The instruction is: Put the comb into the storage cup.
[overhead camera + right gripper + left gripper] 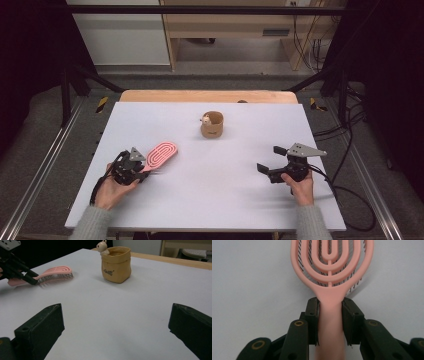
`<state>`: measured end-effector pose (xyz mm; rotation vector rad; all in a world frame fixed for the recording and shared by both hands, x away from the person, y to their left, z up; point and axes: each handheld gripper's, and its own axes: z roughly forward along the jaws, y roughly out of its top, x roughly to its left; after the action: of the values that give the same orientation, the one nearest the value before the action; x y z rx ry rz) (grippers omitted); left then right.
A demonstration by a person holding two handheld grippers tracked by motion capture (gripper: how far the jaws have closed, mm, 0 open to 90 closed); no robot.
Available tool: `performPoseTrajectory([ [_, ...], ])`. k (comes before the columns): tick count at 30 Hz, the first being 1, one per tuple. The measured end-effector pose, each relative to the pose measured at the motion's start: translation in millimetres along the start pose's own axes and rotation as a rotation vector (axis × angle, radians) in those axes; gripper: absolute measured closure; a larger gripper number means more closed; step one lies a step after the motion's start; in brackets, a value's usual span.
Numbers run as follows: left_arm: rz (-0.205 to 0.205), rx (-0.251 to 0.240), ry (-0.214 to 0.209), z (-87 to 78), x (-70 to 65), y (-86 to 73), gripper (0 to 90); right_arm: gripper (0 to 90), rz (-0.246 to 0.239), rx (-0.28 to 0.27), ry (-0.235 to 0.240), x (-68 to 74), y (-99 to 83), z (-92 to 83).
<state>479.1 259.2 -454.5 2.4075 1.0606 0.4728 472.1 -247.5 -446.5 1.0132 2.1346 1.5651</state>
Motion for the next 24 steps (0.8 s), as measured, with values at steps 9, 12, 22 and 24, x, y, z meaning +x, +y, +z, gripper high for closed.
performPoseTrajectory([
  [9, 0.001, -0.027, 0.015, -2.7, -1.1, -0.1, 69.3, 0.3, 0.002, -0.002, 0.0, 0.1, 0.1, 0.0],
  [12, 0.002, -0.037, 0.016, -5.0, -1.5, 0.2, 69.4, 0.3, 0.002, -0.004, 0.0, 0.1, 0.1, -0.1],
  [22, -0.028, -0.064, 0.021, -11.3, 0.1, 0.0, 69.5, 0.3, 0.002, -0.001, 0.002, 0.2, 0.0, 0.2],
  [24, -0.035, -0.075, 0.024, -12.7, -0.1, 0.0, 69.5, 0.3, 0.002, 0.0, 0.001, 0.3, -0.1, 0.5],
])
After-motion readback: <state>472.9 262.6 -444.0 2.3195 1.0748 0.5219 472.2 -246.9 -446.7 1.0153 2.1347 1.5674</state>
